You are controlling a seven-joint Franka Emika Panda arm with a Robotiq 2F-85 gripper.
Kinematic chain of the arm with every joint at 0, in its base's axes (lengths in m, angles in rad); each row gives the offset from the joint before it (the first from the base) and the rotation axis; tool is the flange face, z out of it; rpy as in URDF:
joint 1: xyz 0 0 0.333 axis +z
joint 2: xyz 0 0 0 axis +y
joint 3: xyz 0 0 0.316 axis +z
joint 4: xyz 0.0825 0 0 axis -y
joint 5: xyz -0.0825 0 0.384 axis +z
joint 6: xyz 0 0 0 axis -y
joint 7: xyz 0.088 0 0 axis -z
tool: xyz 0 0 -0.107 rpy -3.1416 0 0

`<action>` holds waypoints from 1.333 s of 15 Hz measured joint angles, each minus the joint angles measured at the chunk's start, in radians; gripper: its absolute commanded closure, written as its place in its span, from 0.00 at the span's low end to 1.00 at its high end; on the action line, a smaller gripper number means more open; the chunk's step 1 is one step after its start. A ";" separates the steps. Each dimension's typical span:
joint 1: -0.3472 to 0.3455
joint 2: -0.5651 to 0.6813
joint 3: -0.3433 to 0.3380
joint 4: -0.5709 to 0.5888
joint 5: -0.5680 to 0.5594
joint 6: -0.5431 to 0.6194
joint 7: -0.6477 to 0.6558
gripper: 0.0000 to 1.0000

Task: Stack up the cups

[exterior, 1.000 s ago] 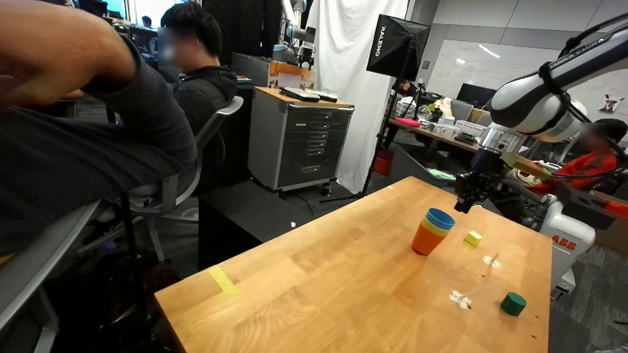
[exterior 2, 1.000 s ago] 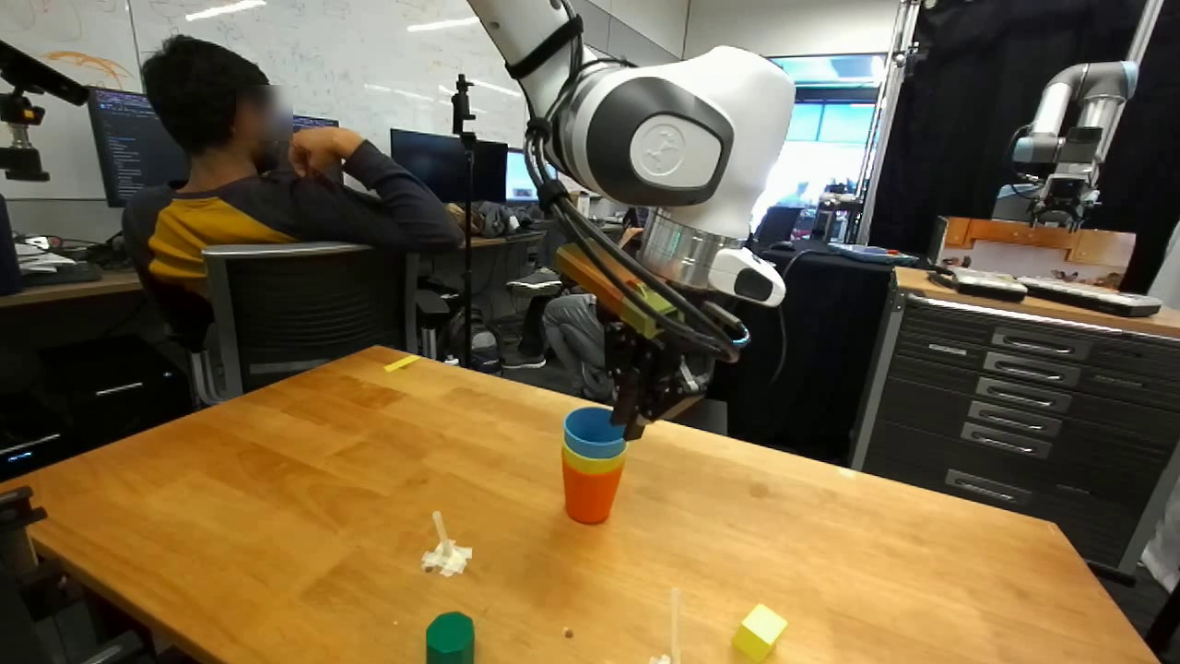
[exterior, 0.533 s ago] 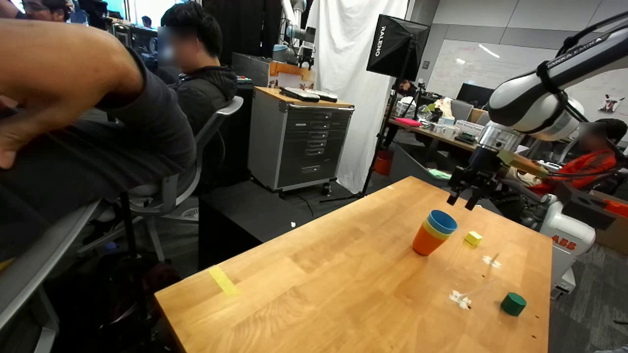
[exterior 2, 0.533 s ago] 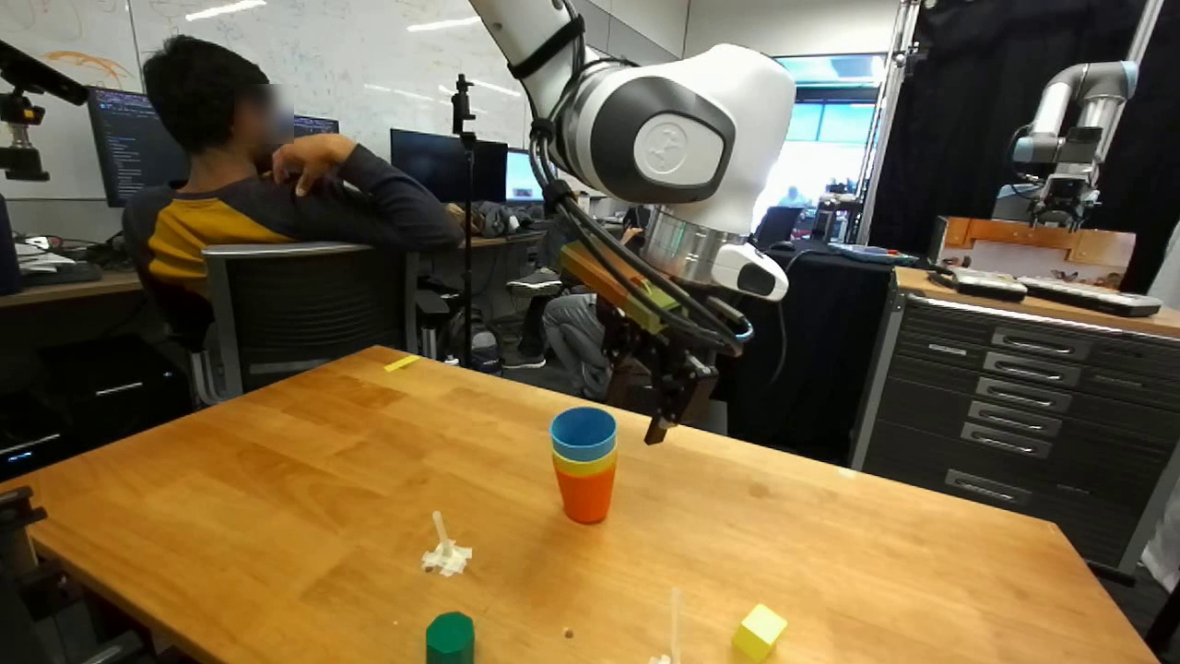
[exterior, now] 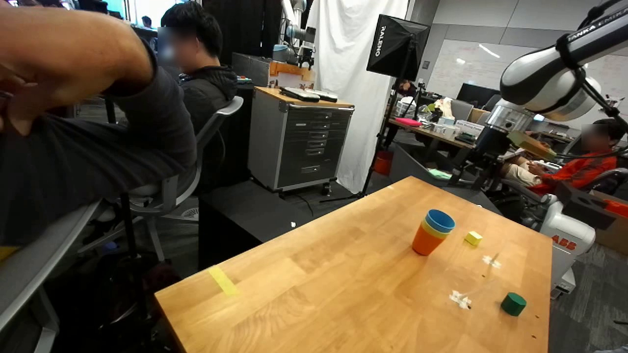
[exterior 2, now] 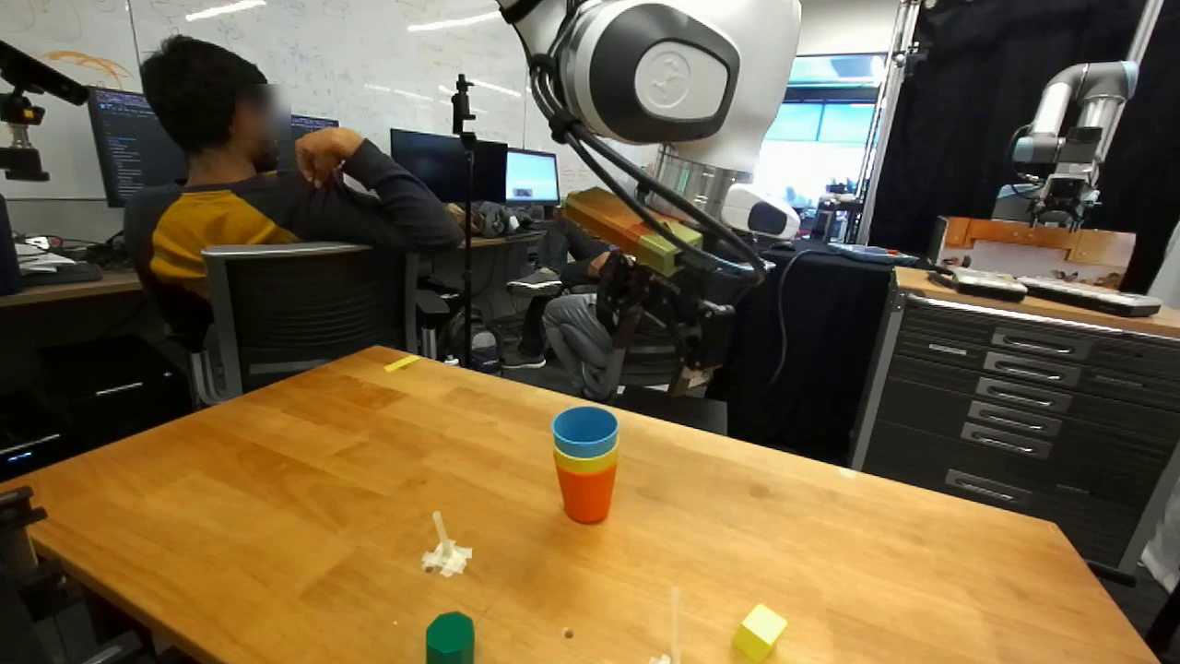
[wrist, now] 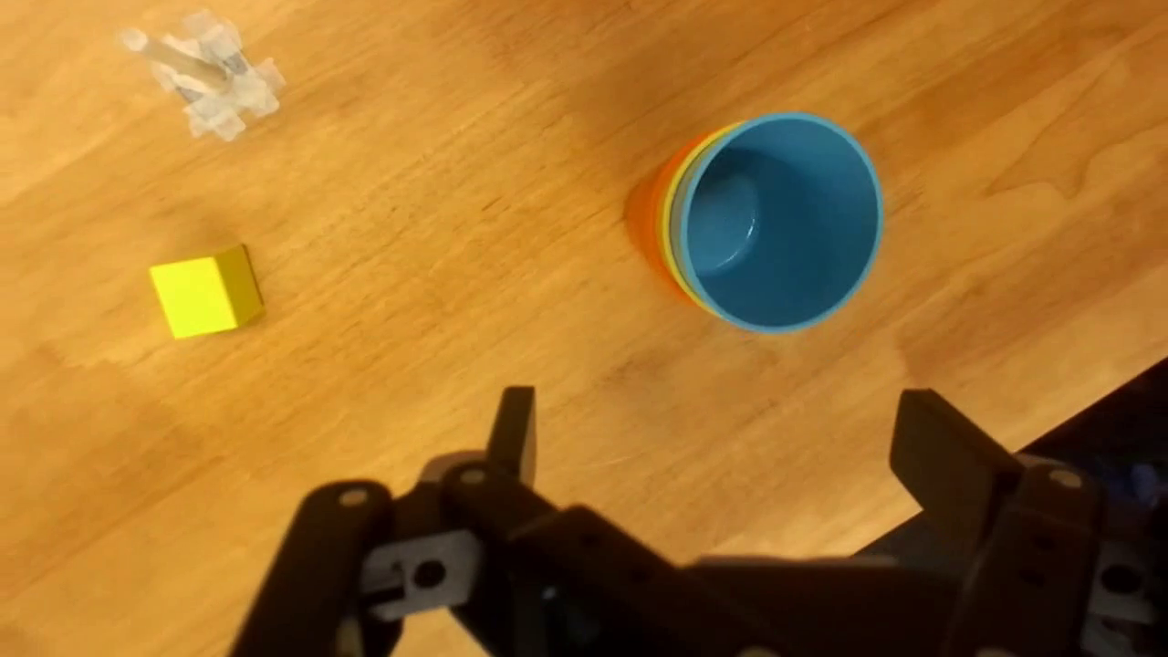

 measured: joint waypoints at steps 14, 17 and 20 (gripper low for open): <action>-0.002 -0.226 -0.022 -0.221 -0.191 -0.266 -0.246 0.00; -0.001 -0.244 -0.026 -0.250 -0.223 -0.266 -0.261 0.00; -0.001 -0.237 -0.026 -0.248 -0.223 -0.266 -0.261 0.00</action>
